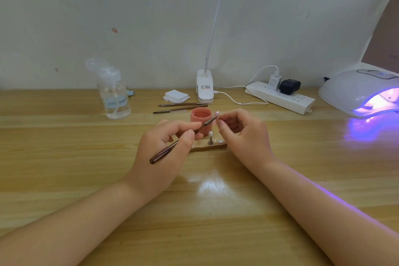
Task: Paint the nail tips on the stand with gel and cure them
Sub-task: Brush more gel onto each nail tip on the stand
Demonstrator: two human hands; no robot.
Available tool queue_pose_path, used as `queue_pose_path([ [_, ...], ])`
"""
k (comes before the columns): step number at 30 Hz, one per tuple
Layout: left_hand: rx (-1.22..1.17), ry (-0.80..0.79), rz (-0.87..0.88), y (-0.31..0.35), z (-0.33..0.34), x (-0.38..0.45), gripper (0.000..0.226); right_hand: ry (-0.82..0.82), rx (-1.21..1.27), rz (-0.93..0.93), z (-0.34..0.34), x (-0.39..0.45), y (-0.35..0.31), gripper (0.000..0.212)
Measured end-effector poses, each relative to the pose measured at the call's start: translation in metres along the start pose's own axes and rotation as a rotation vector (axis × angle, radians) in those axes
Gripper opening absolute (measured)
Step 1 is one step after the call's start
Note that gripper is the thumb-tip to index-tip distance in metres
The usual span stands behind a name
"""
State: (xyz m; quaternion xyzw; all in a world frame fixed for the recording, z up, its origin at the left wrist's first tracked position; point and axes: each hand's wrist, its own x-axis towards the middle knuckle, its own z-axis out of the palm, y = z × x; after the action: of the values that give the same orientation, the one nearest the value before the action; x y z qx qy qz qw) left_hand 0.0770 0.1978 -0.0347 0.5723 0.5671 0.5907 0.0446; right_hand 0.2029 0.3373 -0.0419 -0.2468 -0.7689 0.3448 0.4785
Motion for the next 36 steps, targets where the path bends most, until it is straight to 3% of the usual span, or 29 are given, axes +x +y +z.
queue_pose_path([
  [8, -0.134, 0.076, 0.033, 0.0019, 0.0026, 0.0002, 0.021, 0.042, -0.006, 0.026, -0.0004, 0.0019, 0.0031, 0.01],
  [15, -0.029, 0.007, 0.138, 0.0036, 0.0024, -0.0001, 0.017, 0.022, 0.031, 0.031, -0.0007, 0.0007, 0.0009, 0.007],
  [22, 0.01, -0.052, 0.097, 0.0016, 0.0031, -0.0018, 0.02, 0.001, 0.036, 0.023, -0.0011, 0.0001, 0.0005, 0.006],
  [36, -0.058, 0.001, 0.076, 0.001, 0.0005, -0.0038, 0.024, -0.018, 0.05, 0.024, -0.0022, 0.0001, 0.0001, 0.009],
])
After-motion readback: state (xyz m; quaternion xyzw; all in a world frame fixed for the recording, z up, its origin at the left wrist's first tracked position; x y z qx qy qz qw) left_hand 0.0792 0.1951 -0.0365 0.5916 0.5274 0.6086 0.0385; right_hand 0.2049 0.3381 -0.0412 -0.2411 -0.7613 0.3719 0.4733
